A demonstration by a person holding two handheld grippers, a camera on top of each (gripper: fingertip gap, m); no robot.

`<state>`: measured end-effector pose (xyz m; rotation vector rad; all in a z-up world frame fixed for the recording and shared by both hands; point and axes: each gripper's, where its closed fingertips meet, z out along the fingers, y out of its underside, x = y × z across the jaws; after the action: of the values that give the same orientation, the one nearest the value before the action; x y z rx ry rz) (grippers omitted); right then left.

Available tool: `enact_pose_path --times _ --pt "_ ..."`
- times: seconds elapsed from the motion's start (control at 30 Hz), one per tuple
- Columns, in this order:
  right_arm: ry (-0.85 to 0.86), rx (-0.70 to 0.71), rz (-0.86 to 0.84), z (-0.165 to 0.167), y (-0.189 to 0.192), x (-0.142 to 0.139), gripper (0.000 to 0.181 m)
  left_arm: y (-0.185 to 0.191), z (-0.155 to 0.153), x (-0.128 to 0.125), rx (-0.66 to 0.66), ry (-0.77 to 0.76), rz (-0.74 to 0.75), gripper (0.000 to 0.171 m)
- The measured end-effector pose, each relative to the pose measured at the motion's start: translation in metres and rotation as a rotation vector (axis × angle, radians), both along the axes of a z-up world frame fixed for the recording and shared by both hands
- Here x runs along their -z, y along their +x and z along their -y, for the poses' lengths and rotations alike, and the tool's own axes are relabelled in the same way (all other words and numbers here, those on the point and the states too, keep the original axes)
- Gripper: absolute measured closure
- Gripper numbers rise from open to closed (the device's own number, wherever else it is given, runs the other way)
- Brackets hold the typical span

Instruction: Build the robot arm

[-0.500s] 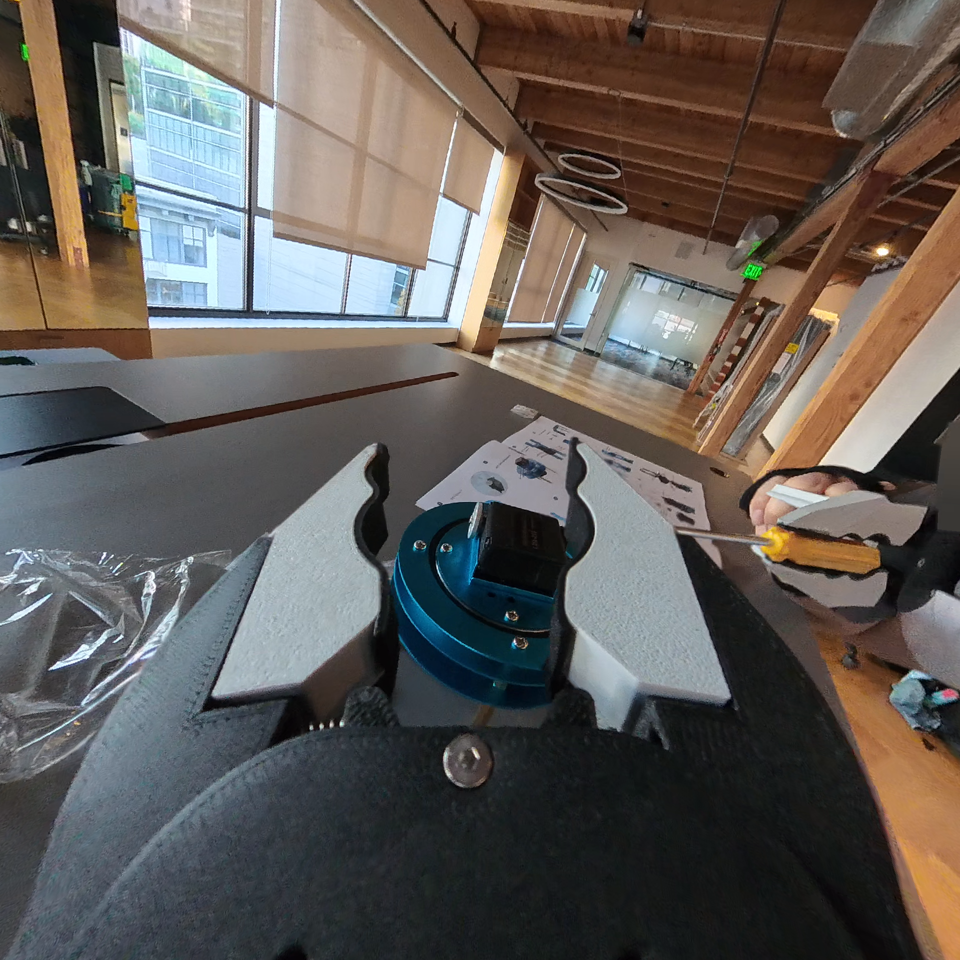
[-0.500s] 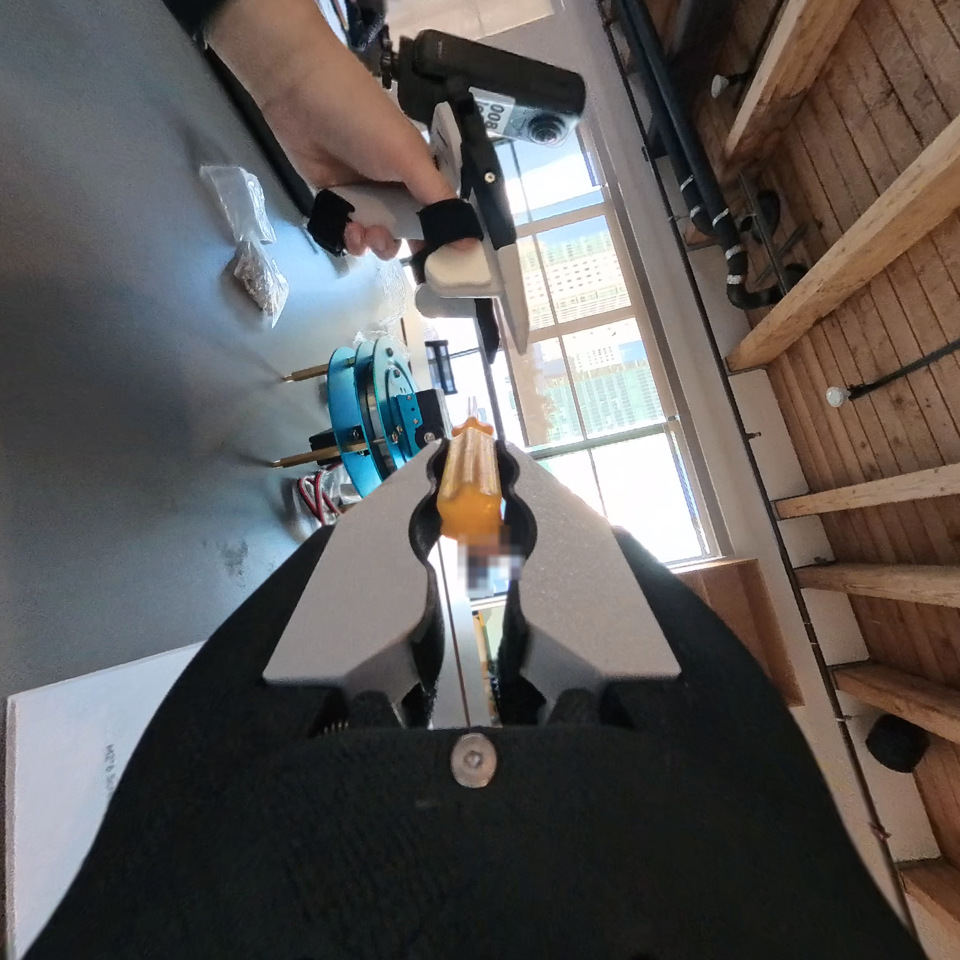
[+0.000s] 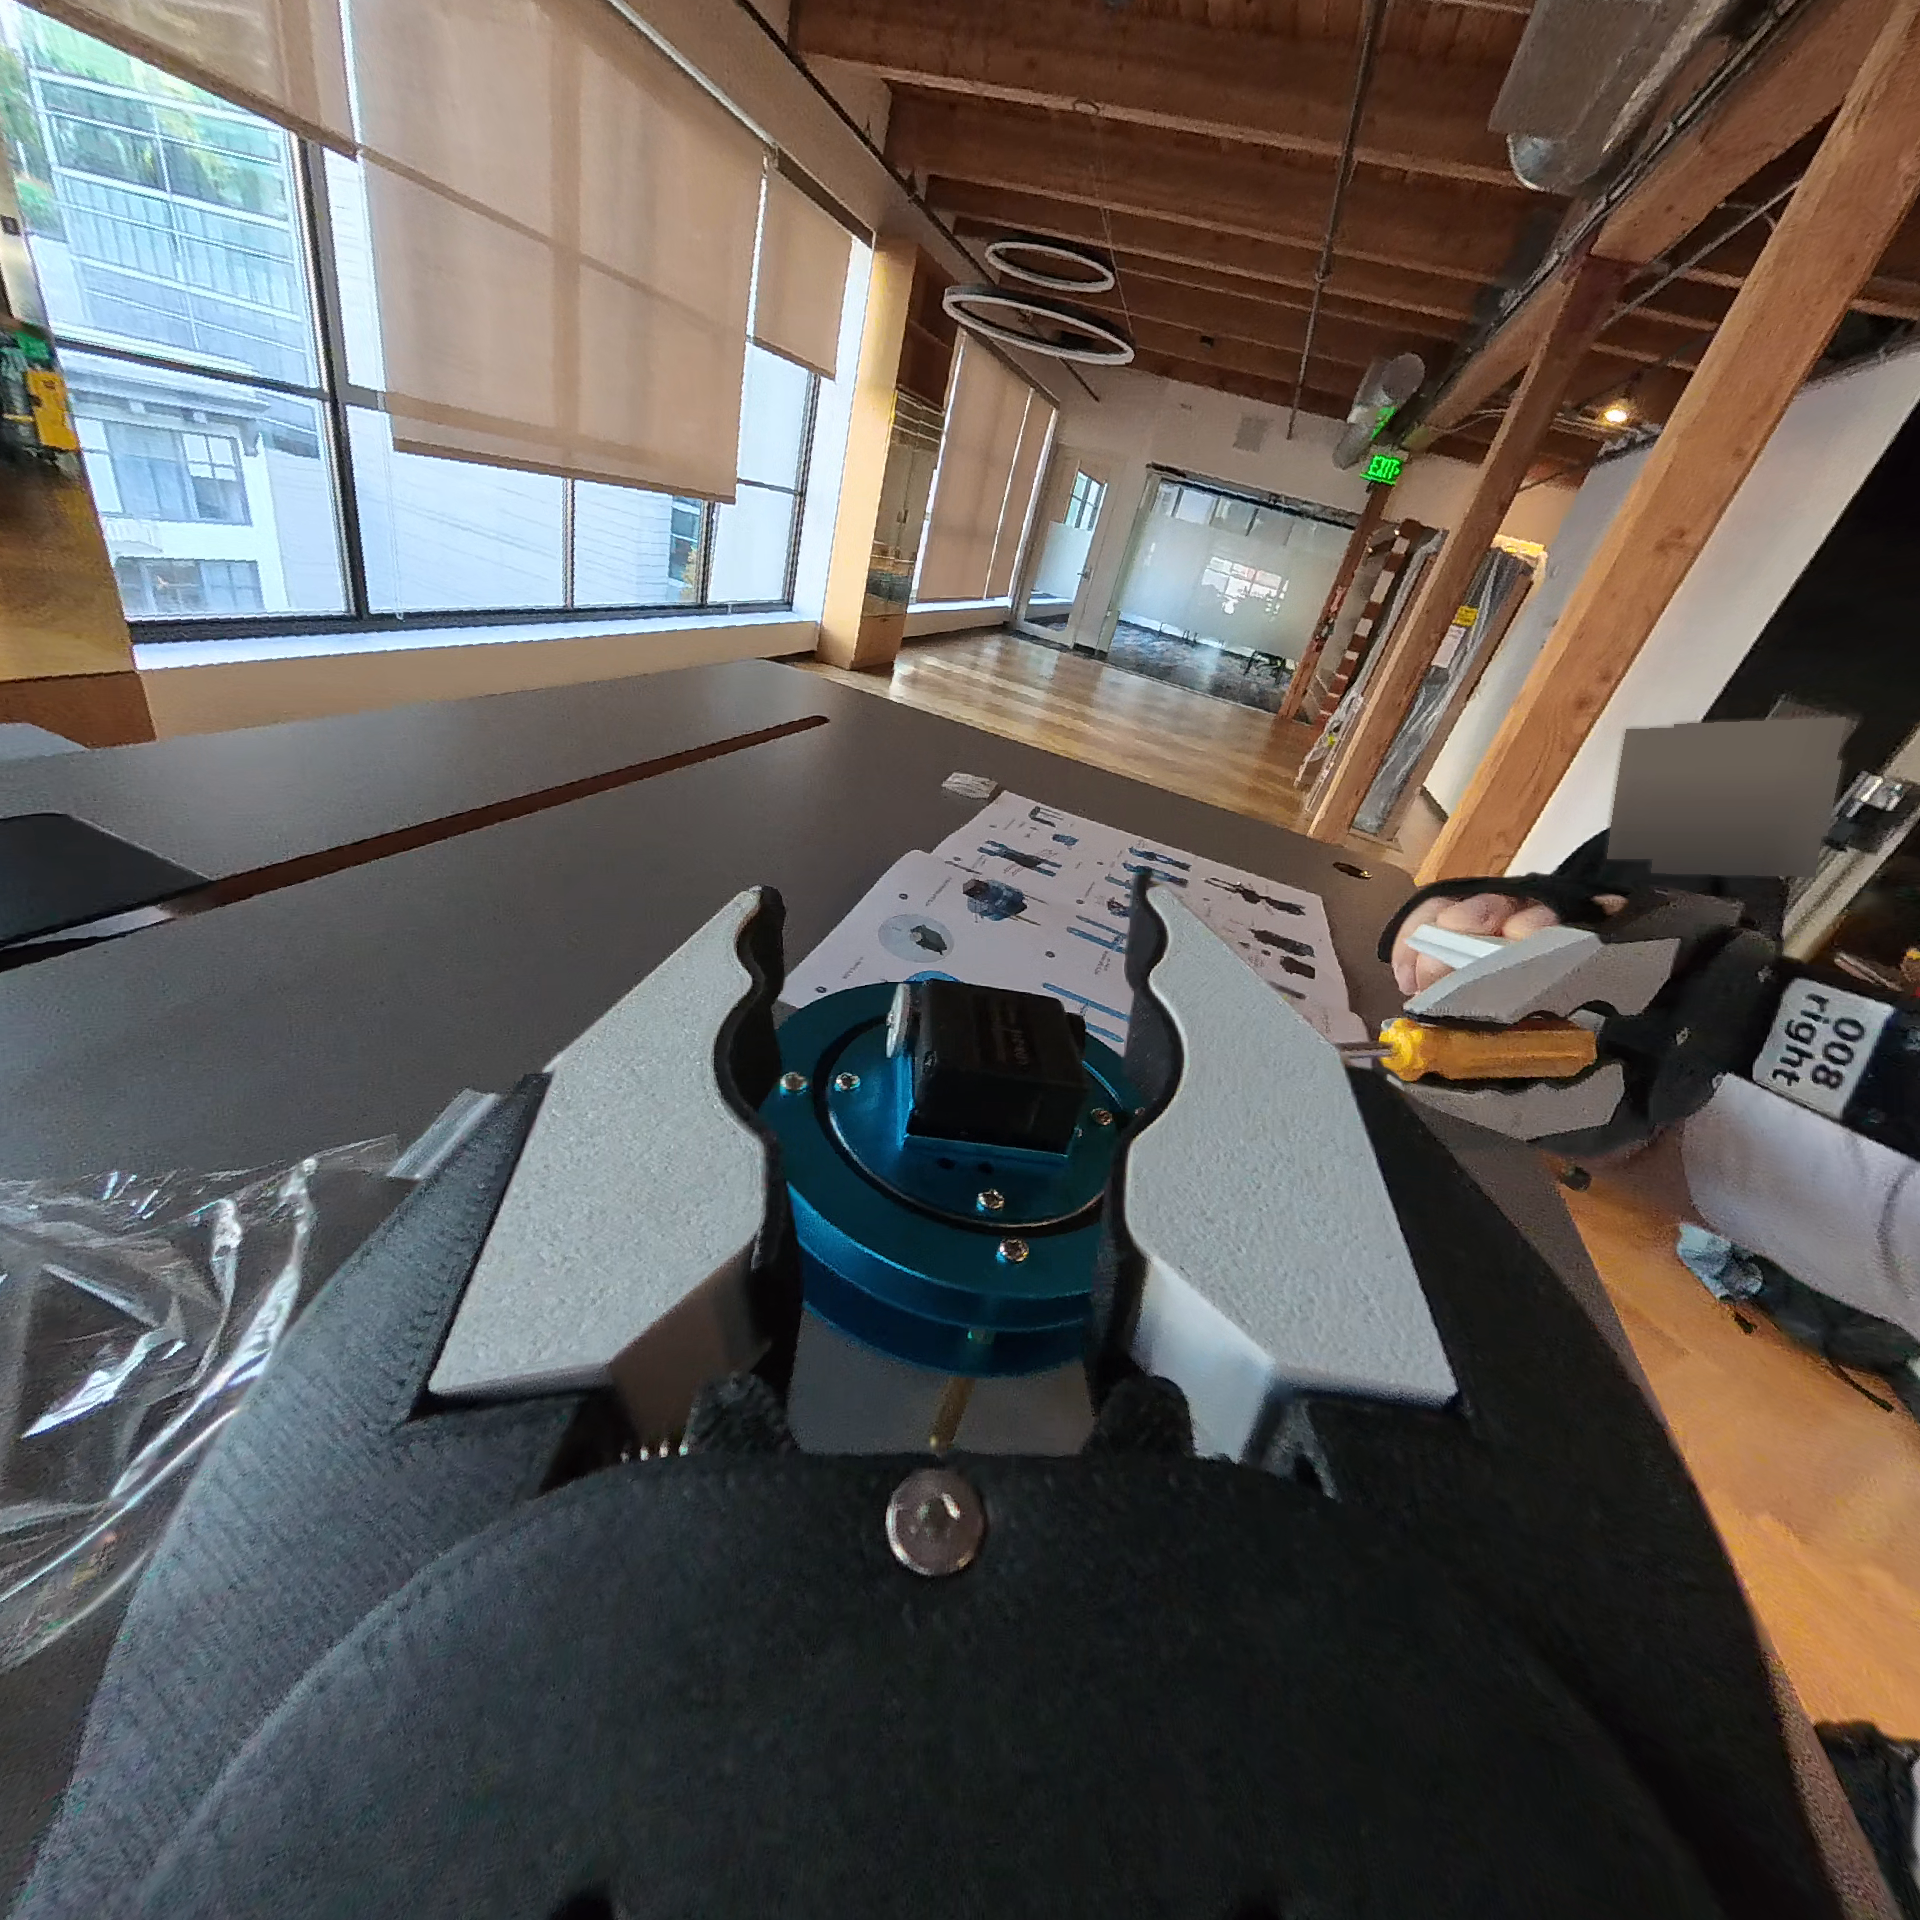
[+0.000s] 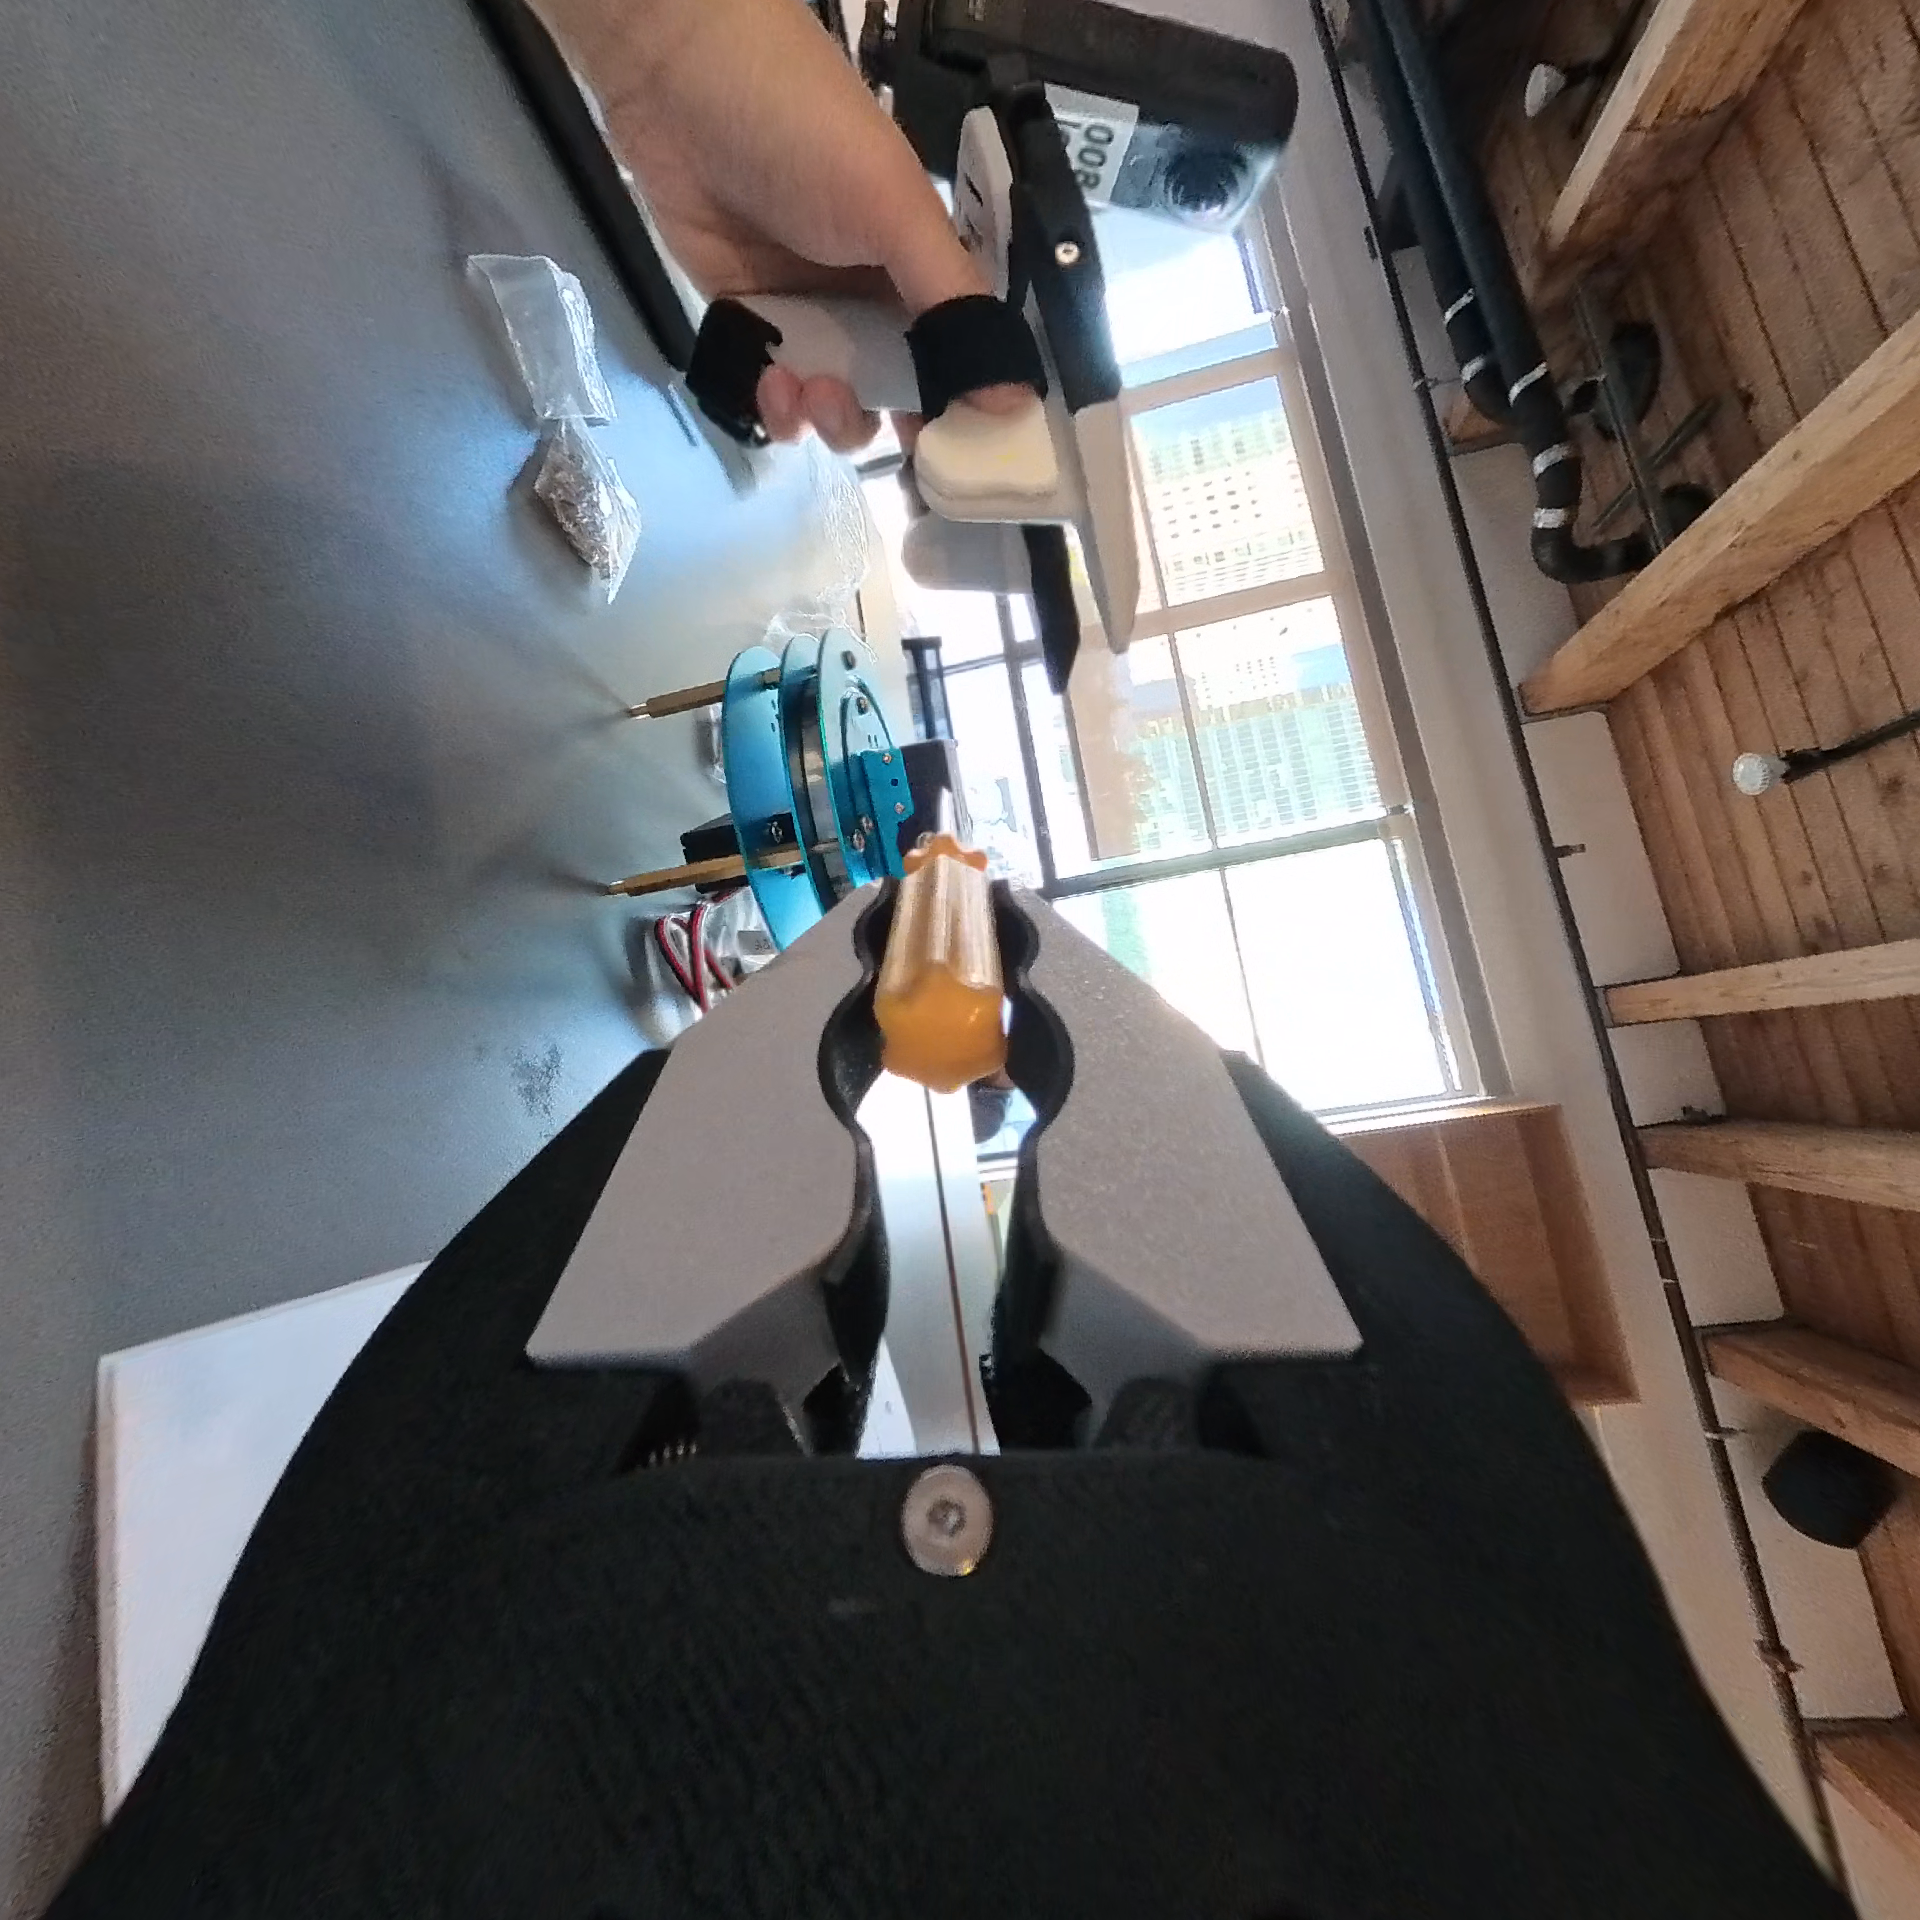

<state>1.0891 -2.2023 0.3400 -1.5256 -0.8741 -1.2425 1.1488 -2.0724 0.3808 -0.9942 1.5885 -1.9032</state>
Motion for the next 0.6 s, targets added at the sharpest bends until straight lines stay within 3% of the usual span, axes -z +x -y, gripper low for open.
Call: enact_pose_path --times 0.2,0.33,0.47,0.6 --pt "-0.011 -0.008 0.003 -0.002 -0.002 0.000 0.166 0.005 -0.010 0.005 0.022 -0.128 -0.028 0.106" --pt "-0.021 0.007 -0.037 -0.005 0.000 0.000 0.166 0.012 -0.012 0.022 0.006 -0.058 -0.075 0.100" --pt "-0.038 0.026 -0.093 -0.008 0.007 0.003 0.167 0.006 -0.007 0.010 0.065 -0.152 -0.050 0.106" --pt "-0.044 0.038 -0.070 -0.010 0.008 0.005 0.166 0.001 -0.005 0.004 0.075 -0.100 -0.021 0.110"
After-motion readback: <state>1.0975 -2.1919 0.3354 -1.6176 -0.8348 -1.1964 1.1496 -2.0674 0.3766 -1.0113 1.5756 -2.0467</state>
